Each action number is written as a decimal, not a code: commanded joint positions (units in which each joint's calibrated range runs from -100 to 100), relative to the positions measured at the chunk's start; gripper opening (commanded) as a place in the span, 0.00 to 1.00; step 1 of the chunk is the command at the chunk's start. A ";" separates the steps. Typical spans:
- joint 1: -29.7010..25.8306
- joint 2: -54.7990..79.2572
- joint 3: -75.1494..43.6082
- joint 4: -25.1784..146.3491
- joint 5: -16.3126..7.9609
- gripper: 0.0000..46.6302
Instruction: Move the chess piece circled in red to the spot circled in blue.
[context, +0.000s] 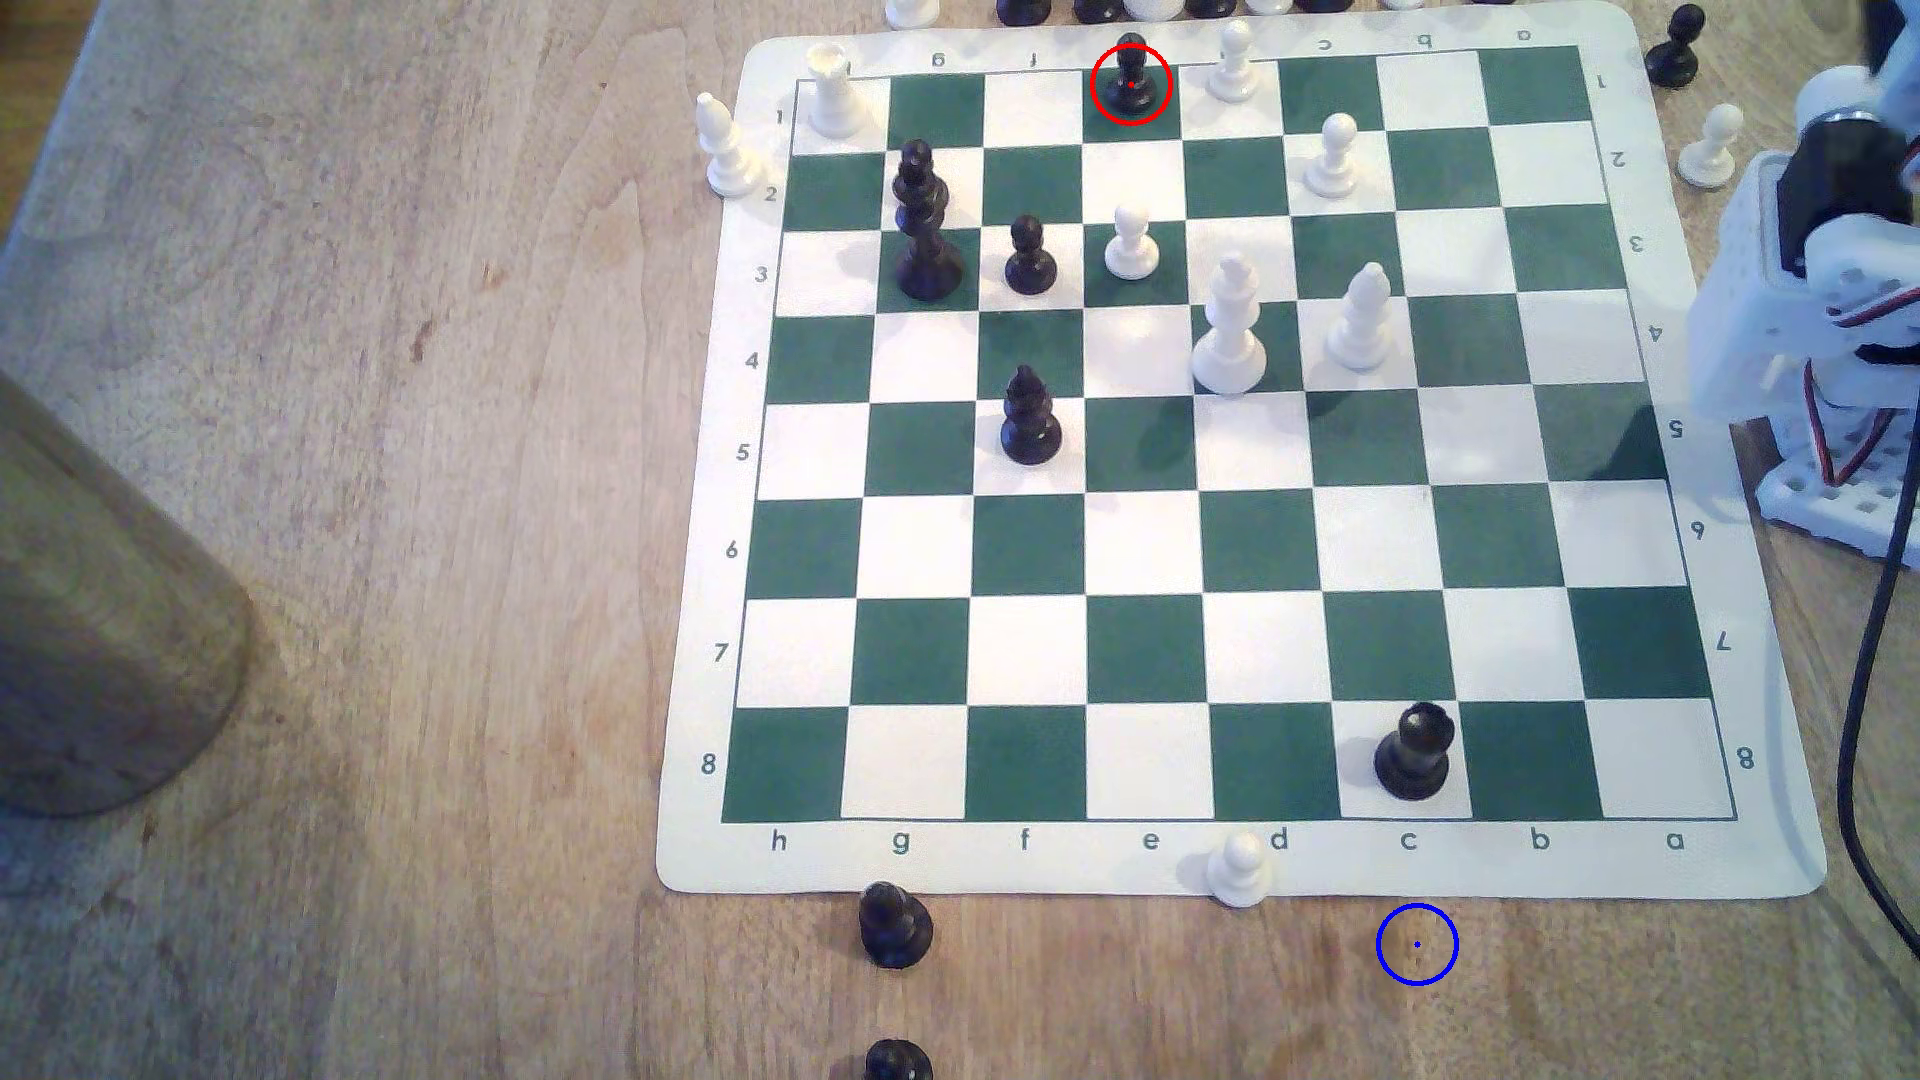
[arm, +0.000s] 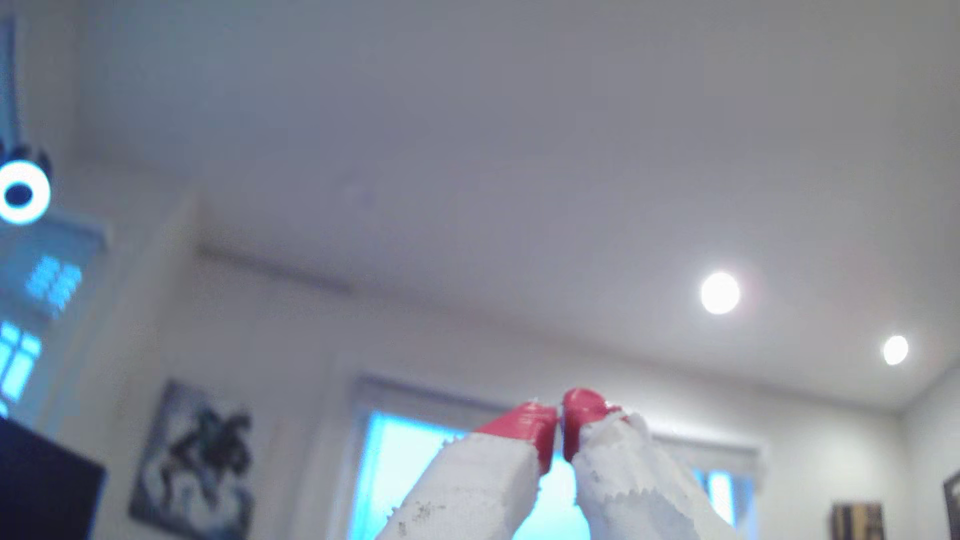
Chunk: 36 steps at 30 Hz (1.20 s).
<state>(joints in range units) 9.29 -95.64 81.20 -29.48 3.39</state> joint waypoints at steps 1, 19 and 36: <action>5.06 -0.11 -12.30 28.17 -0.20 0.00; 12.41 14.32 -16.38 64.70 -2.98 0.00; 15.54 56.42 -38.77 68.88 -7.86 0.21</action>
<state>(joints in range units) 25.88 -42.69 50.11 39.28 -3.59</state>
